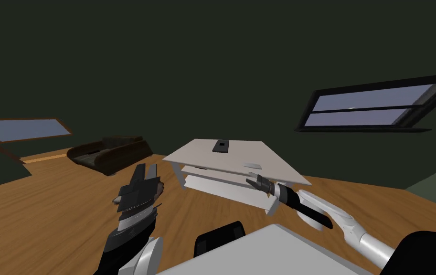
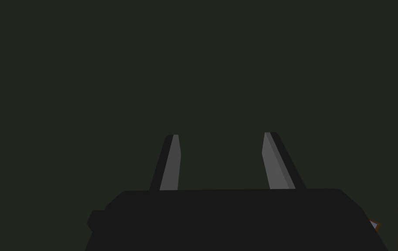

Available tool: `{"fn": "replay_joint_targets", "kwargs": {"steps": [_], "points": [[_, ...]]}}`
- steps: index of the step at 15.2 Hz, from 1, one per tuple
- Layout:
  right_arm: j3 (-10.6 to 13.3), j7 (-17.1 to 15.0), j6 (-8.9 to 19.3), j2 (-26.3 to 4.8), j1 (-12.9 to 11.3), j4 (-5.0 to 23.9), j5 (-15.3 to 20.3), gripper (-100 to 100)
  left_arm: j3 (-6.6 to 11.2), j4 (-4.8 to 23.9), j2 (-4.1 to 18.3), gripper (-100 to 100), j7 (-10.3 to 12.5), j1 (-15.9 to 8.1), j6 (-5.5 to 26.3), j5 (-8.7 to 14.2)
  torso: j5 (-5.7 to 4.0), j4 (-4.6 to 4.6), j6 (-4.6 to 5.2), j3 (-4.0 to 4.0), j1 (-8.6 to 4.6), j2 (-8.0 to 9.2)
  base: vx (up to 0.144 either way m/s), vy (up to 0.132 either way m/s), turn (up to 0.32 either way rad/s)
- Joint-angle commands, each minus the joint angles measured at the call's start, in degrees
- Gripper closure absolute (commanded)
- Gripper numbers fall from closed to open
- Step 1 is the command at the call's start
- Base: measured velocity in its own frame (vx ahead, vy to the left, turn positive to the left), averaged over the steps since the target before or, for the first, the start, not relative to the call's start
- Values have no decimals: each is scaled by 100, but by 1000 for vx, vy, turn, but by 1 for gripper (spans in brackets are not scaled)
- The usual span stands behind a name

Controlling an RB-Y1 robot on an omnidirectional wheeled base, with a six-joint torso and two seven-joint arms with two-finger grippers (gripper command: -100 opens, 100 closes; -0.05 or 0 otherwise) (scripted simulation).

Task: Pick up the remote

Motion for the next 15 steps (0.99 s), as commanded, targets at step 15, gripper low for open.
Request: {"fn": "replay_joint_targets", "kwargs": {"steps": [15], "points": [[154,84,-313,-1800,115,1723,1340,-100,0,0,0,0,0,0,0,0,0,0,0,-1,-7,-2,40,55,138]]}}
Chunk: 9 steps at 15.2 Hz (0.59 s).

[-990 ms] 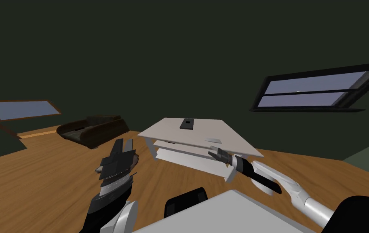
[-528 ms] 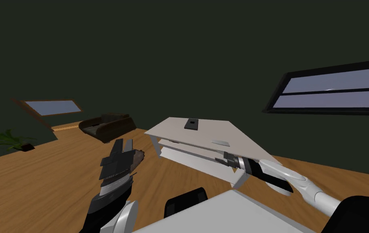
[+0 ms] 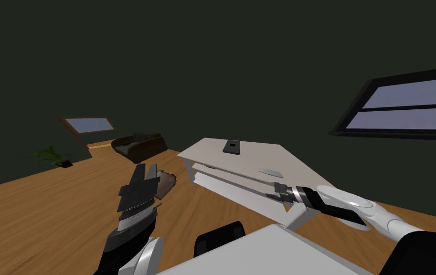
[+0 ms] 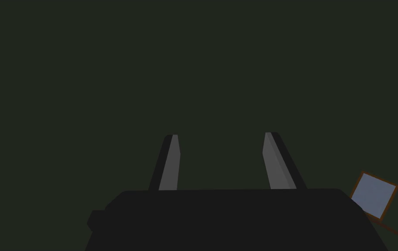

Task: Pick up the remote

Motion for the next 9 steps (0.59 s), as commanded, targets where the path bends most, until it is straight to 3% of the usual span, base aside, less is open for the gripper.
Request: {"fn": "replay_joint_targets", "kwargs": {"steps": [1,3,4,6,9], "points": [[76,-15,-46,-286,-23,286,286,-100,0,0,0,0,0,0,0,0,0,0,0,0,0,0,51,56,221],[76,-15,-46,-347,-23,347,289,-100,0,0,0,0,0,0,0,0,1,-1,1,-2,4,-4,47,40,90],[110,-6,-94,-543,1,592,487,-100,0,0,0,0,0,1,0,0,0,0,3,0,1,0,59,41,133],[110,-6,-94,-576,1,592,487,-100,0,0,0,0,0,0,0,0,1,-1,-1,-3,0,-6,53,30,98],[190,10,-188,-970,53,1056,870,-100,0,0,0,0,0,0,0,0,-2,-1,-1,-2,-3,-3,53,31,146]]}}
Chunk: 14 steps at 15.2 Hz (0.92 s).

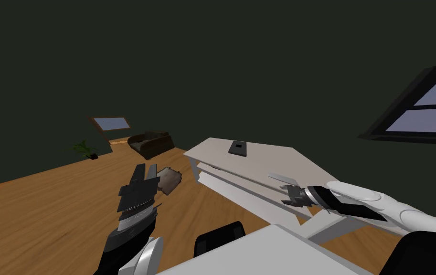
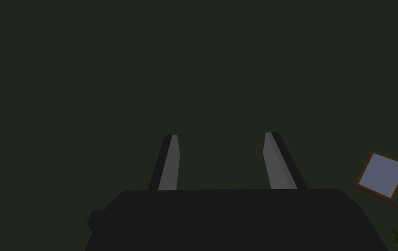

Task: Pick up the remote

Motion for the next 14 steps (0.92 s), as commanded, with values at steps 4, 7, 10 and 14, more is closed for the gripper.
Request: {"fn": "replay_joint_targets", "kwargs": {"steps": [4,7,10,14], "points": [[35,13,-89,-374,107,374,312,-100,0,0,0,0,0,0,0,0,0,-1,2,-3,0,-6,67,28,143],[84,20,-132,-537,136,580,488,-100,0,0,0,0,0,0,0,0,-1,-1,2,-2,-6,-3,61,10,92],[194,32,-212,-806,198,931,816,-100,0,0,0,0,0,0,0,0,-3,-1,3,-1,-8,-2,70,8,145],[256,37,-248,-909,230,1124,967,-100,1,0,0,0,0,1,0,0,-4,-1,3,-3,-12,-5,72,-3,105]]}}
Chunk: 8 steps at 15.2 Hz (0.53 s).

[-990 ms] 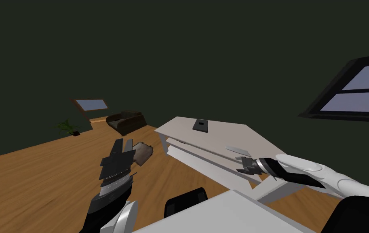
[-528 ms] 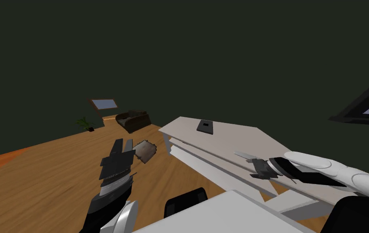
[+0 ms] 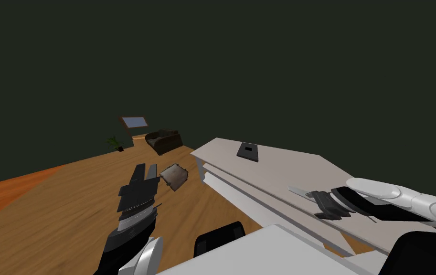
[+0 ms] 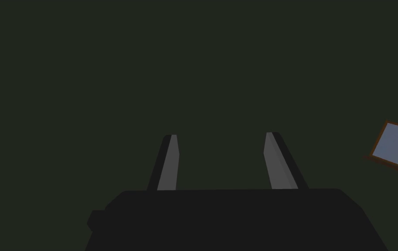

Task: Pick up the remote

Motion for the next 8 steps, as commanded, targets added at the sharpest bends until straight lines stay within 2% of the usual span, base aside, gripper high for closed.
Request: {"fn": "replay_joint_targets", "kwargs": {"steps": [1,2,4,6,8], "points": [[81,50,-93,-104,24,277,185,-100,0,0,0,0,0,0,0,0,0,0,0,0,0,0,79,-2,189],[81,50,-93,-104,24,277,185,-100,0,0,0,0,0,0,0,0,1,0,-1,-1,0,-1,80,-14,127],[216,57,-151,-205,90,532,431,-100,0,0,0,0,0,0,0,0,-2,-1,0,-2,-6,-5,108,-25,151],[216,57,-151,-205,90,532,431,-100,0,0,0,0,0,1,0,0,-2,-4,-1,-9,-9,-16,102,-27,89],[346,61,-196,-235,150,718,622,-100,0,0,0,0,0,0,0,0,-3,-2,0,-4,-10,-7,90,-31,124]]}}
